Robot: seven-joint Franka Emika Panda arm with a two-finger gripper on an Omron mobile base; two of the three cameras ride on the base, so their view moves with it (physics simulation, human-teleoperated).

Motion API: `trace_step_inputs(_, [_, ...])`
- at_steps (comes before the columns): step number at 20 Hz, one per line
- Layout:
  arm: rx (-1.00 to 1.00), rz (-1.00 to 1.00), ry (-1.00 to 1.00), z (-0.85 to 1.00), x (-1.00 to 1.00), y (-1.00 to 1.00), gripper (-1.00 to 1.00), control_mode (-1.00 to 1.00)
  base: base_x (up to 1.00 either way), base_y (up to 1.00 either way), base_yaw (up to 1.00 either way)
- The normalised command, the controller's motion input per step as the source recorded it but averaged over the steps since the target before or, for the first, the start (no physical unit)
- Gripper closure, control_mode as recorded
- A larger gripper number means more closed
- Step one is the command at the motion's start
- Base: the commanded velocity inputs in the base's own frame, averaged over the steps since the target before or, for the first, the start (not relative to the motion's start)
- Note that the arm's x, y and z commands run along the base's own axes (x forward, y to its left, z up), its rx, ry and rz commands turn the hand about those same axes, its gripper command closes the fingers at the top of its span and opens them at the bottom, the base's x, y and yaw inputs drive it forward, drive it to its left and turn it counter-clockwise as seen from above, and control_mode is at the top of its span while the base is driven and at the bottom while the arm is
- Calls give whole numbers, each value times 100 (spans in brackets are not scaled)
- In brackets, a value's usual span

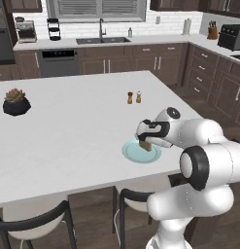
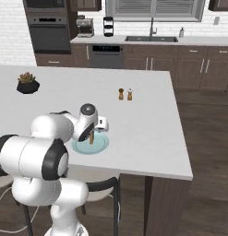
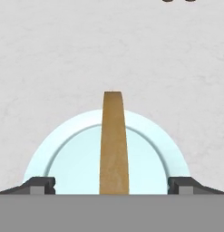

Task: Start the toaster. Once the lever pops up, take the bread to the plate on the dining counter.

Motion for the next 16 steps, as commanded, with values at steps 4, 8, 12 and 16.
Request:
trace_step_inputs(4, [0, 0, 0, 7, 0, 1, -100, -100, 0, 0, 0])
trace_step_inputs(8, [0, 0, 0, 14, 0, 0, -100, -100, 0, 0, 0])
trace_step_inputs(12, [0, 0, 0, 15, 0, 0, -100, -100, 0, 0, 0])
trace_step_inputs(16, [0, 0, 0, 12, 0, 0, -100, -100, 0, 0, 0])
